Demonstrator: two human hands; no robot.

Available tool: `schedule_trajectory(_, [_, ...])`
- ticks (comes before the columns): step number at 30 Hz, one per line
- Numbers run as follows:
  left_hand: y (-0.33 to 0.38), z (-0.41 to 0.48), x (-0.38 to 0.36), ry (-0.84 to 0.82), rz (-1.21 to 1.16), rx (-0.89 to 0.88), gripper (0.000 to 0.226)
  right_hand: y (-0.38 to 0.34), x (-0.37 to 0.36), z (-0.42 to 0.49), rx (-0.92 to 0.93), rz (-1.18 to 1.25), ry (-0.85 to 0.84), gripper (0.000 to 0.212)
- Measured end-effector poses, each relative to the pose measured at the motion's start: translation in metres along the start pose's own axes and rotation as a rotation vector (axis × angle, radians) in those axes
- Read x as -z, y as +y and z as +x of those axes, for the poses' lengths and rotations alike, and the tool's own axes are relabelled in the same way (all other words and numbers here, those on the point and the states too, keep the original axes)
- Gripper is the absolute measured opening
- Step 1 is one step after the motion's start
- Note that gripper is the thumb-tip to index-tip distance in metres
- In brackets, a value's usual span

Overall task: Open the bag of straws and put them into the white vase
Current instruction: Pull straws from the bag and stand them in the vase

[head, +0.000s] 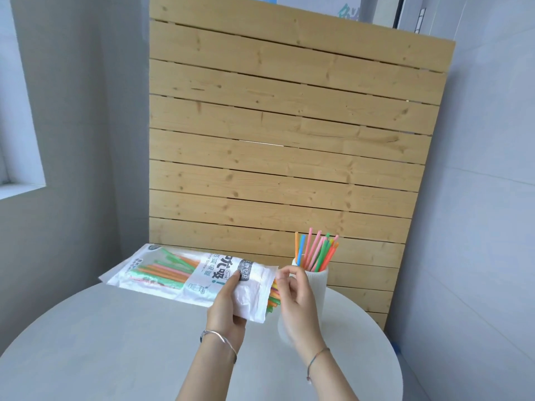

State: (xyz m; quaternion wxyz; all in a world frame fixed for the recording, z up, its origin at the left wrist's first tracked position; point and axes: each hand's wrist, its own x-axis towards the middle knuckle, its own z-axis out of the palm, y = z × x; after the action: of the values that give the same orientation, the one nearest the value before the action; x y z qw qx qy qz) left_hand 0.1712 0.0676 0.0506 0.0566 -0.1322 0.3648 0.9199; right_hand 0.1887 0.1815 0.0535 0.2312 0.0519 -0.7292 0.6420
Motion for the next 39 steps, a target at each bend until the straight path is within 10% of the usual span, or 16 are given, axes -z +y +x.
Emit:
schedule_trajectory(7, [0.002,0.003,0.002,-0.032,-0.101,-0.037,0.037,-0.005,0.017,0.008,0.100,-0.046,-0.005,0.014])
schedule_trajectory(13, [0.004,0.000,0.001,-0.047,-0.217,-0.035,0.014,-0.021,0.037,0.013,0.019,0.363,0.430,0.015])
schedule_trajectory(39, [-0.020,-0.011,-0.015,-0.154,-0.119,0.108,0.035,-0.027,0.029,0.009,-0.294,0.183,0.168,0.014])
